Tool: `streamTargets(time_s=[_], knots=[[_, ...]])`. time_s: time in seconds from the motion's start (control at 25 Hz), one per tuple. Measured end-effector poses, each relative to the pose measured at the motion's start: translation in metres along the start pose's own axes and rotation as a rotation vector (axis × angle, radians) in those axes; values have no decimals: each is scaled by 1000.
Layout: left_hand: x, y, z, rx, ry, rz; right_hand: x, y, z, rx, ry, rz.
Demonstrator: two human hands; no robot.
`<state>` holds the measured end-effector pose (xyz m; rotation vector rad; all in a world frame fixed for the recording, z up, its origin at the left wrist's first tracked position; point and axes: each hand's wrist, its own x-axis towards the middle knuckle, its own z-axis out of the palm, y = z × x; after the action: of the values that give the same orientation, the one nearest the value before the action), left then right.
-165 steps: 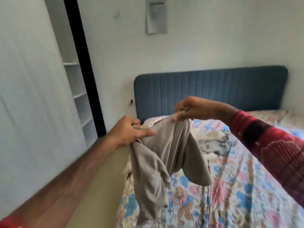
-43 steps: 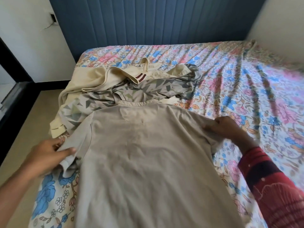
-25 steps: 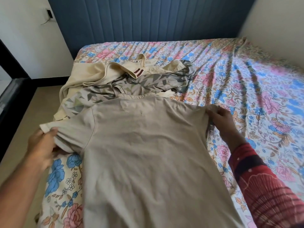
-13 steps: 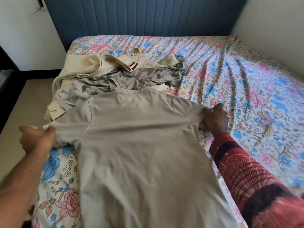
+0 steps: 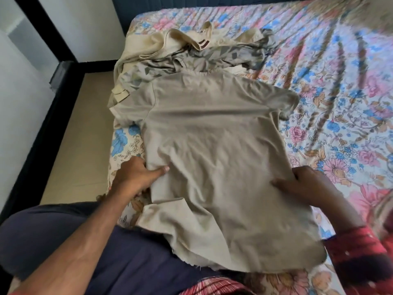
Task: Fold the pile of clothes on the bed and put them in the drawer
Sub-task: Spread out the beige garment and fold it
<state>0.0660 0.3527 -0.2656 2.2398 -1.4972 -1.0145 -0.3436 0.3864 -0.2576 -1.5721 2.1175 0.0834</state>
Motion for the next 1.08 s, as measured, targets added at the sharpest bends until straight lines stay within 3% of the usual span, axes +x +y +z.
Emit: streamTargets(time_s=[0.16, 0.32, 0.4, 0.52, 0.64, 0.76, 0.88, 1.0, 1.08], knots=[[-41, -15, 3, 72, -150, -49, -27, 14, 5, 160, 38, -19], [-86, -36, 17, 51, -413, -113, -68, 38, 16, 287, -181, -8], [-94, -52, 18, -238, -400, -123, -88, 48, 22, 512, -145, -52], [-101, -58, 9, -763, -189, -93, -100, 60, 39, 945, 60, 17], [-115, -51, 2, -968, -199, -31, -108, 50, 54, 930, 151, 45], [-118, -54, -8, -812, -218, -3, -108, 42, 44, 594, 197, 32], [-120, -55, -28, -364, -273, -153, -109, 53, 23, 440, 65, 73], [-114, -58, -45, 314, -427, -187, -110, 71, 5, 41, -117, 77], [-108, -54, -48, 444, -463, -183, -108, 75, -4, -184, -136, 56]])
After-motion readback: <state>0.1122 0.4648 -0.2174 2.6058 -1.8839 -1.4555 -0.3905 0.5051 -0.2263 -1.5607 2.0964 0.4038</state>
